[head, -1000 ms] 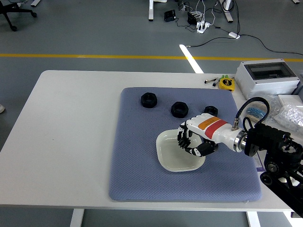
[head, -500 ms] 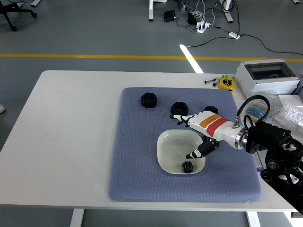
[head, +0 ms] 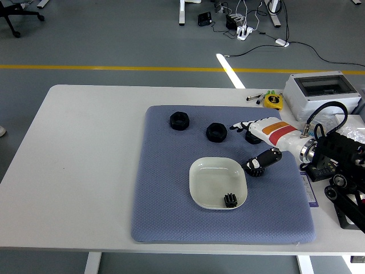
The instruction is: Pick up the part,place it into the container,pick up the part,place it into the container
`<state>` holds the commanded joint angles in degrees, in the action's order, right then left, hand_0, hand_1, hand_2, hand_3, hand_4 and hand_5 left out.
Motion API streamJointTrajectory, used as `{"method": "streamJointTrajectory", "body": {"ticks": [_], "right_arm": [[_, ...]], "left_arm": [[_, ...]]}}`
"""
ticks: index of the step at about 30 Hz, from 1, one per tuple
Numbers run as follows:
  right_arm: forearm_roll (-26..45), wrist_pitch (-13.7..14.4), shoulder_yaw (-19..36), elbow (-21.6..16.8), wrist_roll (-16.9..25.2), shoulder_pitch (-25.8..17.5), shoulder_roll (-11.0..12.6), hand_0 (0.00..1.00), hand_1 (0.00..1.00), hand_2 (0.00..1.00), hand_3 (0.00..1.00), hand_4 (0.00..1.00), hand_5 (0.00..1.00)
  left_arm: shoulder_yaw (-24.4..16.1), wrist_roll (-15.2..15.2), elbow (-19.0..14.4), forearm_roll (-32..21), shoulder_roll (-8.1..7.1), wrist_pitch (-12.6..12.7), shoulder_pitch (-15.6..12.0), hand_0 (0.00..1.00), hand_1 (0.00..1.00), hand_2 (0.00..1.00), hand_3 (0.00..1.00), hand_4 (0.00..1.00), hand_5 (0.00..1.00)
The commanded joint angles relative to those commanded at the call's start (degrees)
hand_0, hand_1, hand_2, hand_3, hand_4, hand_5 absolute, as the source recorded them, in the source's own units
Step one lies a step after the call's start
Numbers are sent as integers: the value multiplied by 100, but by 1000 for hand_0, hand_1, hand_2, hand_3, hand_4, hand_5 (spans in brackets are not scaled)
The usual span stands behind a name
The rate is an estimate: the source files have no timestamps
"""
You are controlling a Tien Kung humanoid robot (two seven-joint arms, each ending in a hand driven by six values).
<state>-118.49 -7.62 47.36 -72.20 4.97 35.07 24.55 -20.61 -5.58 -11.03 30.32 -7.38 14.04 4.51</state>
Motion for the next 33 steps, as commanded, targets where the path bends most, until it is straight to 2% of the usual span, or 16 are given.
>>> {"method": "streamJointTrajectory", "body": {"ticks": [5, 12, 26, 33], "right_arm": [[37, -56, -397, 217, 30, 149, 136, 642, 654, 747, 849, 948, 347], [80, 20, -754, 482, 109, 324, 143, 630, 644, 739, 835, 923, 345], [249, 163, -1071, 1162, 204, 562, -127, 615, 632, 728, 787, 892, 331], [277, 159, -1162, 1315, 212, 580, -137, 609, 627, 723, 749, 881, 331]], "left_arm": [[10, 9, -1, -27, 2, 4, 6, 712, 606, 687, 585, 685, 634], [-9, -6, -4, 10, 10, -3, 16, 714, 607, 690, 585, 685, 635], [-13, -15, -12, 29, 22, -9, 19, 716, 611, 691, 586, 686, 637], [5, -5, -12, -8, 22, -4, 15, 716, 611, 691, 586, 685, 638]]}}
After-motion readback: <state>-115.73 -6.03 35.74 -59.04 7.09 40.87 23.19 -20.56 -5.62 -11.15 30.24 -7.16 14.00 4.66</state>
